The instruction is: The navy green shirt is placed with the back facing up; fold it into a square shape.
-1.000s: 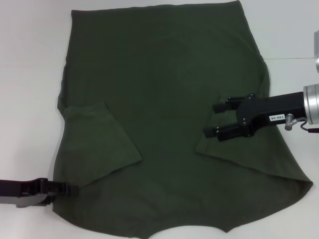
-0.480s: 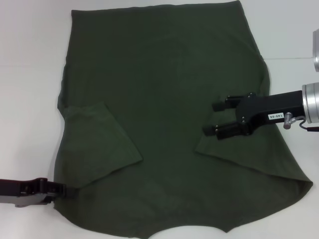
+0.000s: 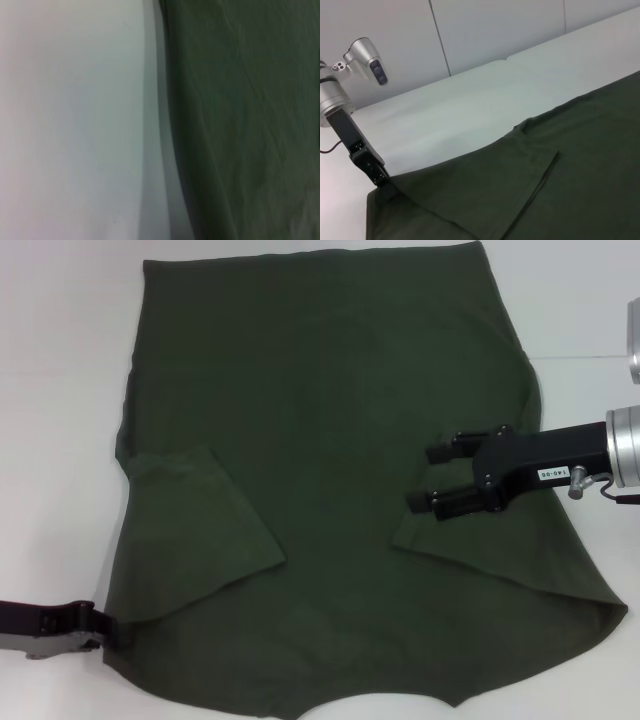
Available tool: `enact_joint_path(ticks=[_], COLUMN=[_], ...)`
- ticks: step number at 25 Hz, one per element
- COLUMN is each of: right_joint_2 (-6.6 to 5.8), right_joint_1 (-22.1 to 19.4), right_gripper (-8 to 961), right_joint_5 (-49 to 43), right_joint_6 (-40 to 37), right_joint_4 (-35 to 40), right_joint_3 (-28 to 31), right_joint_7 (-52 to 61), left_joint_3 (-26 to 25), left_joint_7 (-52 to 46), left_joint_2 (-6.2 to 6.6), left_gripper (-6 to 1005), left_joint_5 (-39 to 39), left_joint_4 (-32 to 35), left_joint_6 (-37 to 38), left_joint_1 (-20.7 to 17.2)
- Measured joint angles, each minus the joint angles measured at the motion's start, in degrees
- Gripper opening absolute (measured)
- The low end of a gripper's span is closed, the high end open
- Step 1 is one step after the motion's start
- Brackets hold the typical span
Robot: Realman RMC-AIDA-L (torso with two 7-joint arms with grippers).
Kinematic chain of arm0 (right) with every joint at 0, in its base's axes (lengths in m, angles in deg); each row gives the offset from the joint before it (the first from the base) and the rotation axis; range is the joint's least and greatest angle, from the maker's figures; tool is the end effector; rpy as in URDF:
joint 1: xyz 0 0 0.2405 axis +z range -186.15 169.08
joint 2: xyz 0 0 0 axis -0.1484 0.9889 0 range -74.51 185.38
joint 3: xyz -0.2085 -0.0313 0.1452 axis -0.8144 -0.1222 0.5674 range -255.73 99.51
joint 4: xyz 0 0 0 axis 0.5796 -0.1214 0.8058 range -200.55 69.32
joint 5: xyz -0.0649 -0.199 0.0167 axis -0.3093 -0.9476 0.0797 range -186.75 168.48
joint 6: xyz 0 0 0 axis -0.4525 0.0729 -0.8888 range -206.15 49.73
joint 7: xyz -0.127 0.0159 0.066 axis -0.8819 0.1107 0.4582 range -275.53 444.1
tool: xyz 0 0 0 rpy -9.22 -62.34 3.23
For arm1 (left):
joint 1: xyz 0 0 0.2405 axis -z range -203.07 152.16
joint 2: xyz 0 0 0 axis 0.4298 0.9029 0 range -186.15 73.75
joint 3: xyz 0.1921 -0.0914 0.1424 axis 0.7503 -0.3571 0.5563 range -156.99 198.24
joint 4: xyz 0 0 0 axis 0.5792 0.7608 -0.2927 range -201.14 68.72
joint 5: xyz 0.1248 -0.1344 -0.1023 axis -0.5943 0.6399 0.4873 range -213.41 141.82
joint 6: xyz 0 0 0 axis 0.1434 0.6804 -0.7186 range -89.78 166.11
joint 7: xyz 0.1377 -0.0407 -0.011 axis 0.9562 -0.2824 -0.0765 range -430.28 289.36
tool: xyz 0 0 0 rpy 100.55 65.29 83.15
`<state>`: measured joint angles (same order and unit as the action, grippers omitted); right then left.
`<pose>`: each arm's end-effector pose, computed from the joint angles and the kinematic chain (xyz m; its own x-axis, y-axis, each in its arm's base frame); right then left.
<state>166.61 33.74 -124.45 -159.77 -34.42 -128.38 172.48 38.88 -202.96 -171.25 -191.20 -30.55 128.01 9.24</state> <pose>0.2295 0.3902 0.0132 0.8764 -0.3607 -0.3190 -0.4221 -0.8943 -0.1486 -0.3384 0.3098 0.0244 0.0620 0.9761 0.2084 0.9980 -0.0577 -0.0265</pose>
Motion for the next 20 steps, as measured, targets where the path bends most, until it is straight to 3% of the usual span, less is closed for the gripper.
enact_joint_path(ticks=[3, 7, 11, 20], right_joint_2=[0.00, -0.34, -1.99, -7.02], right_joint_1=[0.0, 0.1, 0.6, 2.6], right_gripper=[918, 917, 917, 917], right_joint_5=[0.0, 0.0, -2.7, -12.3], right_joint_6=[0.0, -0.1, -2.1, -8.5], right_joint_4=[0.0, 0.1, 3.0, 5.8], right_joint_3=[0.0, 0.0, 0.0, 0.7], right_joint_7=[0.2, 4.0, 17.2, 46.3], left_joint_3=[0.0, 0.0, 0.0, 0.0], left_joint_7=[0.0, 0.0, 0.1, 0.6], left_joint_2=[0.07, 0.11, 0.27, 0.37], left_gripper=[63, 48, 41, 41], left_joint_5=[0.0, 0.1, 0.3, 0.5], left_joint_4=[0.0, -0.1, -0.1, -0.2], left_joint_6=[0.0, 0.0, 0.0, -0.2], left_joint_1=[0.1, 0.3, 0.5, 0.7])
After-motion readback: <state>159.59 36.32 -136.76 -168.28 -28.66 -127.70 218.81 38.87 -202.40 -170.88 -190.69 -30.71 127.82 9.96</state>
